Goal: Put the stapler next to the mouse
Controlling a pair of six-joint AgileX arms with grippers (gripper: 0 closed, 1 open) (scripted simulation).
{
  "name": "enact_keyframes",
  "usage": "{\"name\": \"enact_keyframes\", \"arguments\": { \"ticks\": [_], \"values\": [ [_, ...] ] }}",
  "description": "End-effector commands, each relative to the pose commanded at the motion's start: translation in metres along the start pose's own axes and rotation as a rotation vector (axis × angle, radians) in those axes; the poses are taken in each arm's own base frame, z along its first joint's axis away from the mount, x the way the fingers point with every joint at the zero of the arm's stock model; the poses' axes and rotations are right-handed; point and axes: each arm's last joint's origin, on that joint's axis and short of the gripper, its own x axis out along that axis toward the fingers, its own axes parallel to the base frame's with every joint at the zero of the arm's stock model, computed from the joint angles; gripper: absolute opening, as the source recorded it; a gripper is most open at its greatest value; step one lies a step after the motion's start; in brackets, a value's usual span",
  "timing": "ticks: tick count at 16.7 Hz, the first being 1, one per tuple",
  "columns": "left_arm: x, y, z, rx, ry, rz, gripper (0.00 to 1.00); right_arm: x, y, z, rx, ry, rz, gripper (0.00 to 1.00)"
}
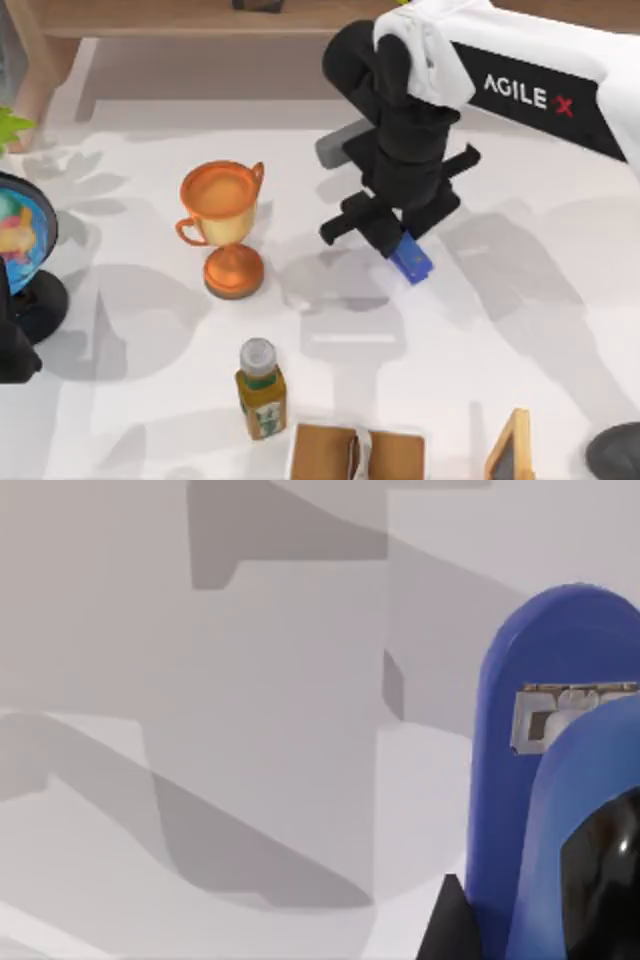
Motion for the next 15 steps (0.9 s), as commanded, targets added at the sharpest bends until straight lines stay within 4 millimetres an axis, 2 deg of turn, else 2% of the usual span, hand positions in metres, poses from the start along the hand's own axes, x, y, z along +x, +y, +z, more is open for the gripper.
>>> {"name": "enact_keyframes", "arguments": {
  "ticks": [4,9,12,15],
  "values": [
    [0.000,0.000,0.000,0.000,0.000,0.000,1.00,-0.009,-0.046,-0.029,0.145,0.001,-0.003,0.00],
    [0.000,0.000,0.000,0.000,0.000,0.000,1.00,-0.014,-0.106,-0.091,0.378,0.011,-0.008,0.00],
    [0.000,0.000,0.000,0.000,0.000,0.000,1.00,-0.014,-0.129,-0.127,0.499,0.013,-0.010,0.00],
    [0.000,0.000,0.000,0.000,0.000,0.000,1.00,-0.013,-0.139,-0.147,0.571,0.012,-0.012,0.00]
  ]
}}
